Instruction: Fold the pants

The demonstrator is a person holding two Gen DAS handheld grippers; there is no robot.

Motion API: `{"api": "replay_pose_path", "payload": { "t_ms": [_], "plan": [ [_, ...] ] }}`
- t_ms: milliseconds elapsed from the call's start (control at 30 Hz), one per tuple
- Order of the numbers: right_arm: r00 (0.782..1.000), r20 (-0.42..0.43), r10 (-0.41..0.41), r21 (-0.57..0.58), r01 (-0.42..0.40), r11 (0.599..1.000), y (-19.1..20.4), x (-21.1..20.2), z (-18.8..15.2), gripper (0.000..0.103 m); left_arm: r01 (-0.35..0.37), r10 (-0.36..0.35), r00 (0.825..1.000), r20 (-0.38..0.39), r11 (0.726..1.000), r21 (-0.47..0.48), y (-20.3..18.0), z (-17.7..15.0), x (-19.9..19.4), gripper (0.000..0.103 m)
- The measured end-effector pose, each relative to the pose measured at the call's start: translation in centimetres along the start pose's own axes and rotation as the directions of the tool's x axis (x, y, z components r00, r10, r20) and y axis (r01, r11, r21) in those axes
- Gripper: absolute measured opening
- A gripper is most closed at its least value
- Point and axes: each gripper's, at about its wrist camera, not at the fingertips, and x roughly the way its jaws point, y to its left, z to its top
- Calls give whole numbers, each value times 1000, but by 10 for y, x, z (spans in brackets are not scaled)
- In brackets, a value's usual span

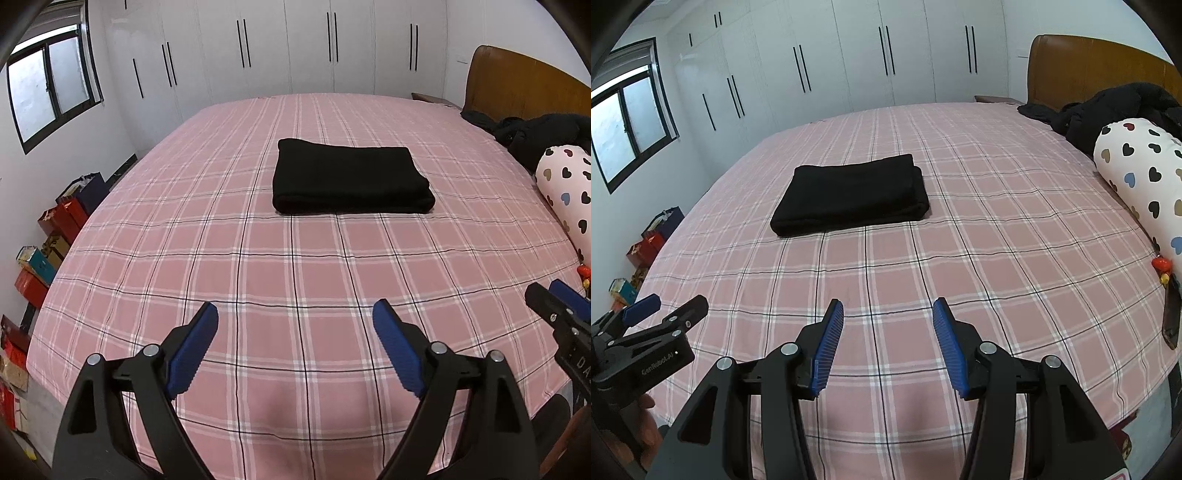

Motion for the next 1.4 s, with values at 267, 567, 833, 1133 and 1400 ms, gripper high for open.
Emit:
{"api": "replay_pose_path", "payload": {
  "t_ms": [267, 567, 833, 1133, 1400],
  "plan": [
    [1000, 3, 2, 3, -2, 1000, -2, -1, -1, 50, 6, -6, 1000, -12, 1000, -6, -1, -1, 0, 84],
    [1000, -5, 3, 4, -3, 1000, -3, -1, -3, 50, 1, -1, 1000, -14, 1000, 3, -4, -2, -1, 84],
    [1000, -5, 5, 5, -5, 1000, -4, -2, -3, 50, 13, -13, 999, -30, 1000, -9, -2, -3, 1, 84],
    [1000, -6, 12, 2, -12, 1000, -3, 0, -2, 50, 42, -44, 998, -48, 998, -40, 3, -2, 5, 86],
    [1000, -9, 18, 3, -18, 1000, -2, 0, -2, 50, 49, -45, 998, 42, 996, -81, 6, -6, 0, 98]
  ]
}}
